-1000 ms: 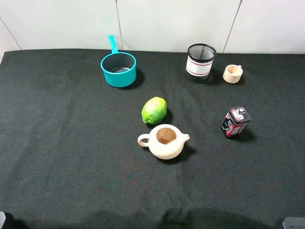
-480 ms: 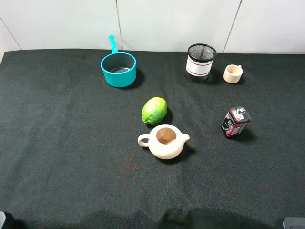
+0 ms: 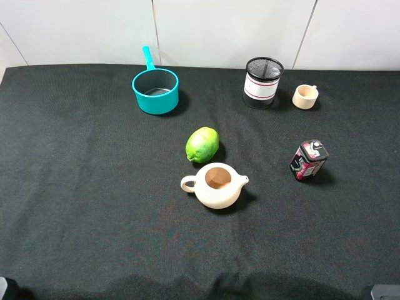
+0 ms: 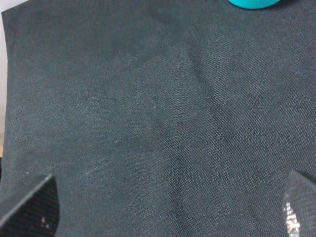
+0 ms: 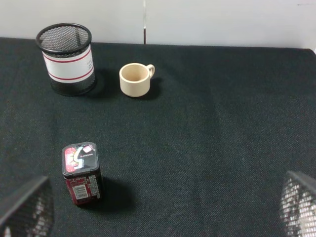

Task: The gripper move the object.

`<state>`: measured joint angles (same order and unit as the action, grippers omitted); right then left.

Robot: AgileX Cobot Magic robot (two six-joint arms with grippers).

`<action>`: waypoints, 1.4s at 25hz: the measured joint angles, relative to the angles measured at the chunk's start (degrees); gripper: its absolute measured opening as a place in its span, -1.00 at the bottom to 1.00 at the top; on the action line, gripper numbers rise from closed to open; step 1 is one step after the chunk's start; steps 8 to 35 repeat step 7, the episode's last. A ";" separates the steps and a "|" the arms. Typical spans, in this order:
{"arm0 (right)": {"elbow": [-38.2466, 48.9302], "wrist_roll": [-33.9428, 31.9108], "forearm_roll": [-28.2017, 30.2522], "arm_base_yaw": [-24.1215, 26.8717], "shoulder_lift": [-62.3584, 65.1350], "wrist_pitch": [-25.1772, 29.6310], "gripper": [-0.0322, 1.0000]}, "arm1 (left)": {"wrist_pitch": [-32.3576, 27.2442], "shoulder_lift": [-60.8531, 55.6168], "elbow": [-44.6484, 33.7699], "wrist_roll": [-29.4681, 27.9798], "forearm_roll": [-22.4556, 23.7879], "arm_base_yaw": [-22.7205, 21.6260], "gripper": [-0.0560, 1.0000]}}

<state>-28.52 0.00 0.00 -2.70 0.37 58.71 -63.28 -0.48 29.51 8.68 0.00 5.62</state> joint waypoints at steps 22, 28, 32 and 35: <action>0.00 0.00 0.00 0.00 0.00 0.00 0.41 | 0.00 0.00 0.00 0.00 0.00 0.00 0.92; 0.00 0.00 0.00 0.00 0.00 0.00 0.41 | 0.00 0.00 0.00 0.00 0.00 0.00 0.92; 0.00 0.00 0.00 0.00 0.00 0.00 0.41 | 0.00 0.00 0.00 0.00 0.00 0.00 0.92; 0.00 0.00 0.00 0.00 0.00 0.00 0.41 | 0.00 0.00 0.00 0.00 0.00 0.00 0.92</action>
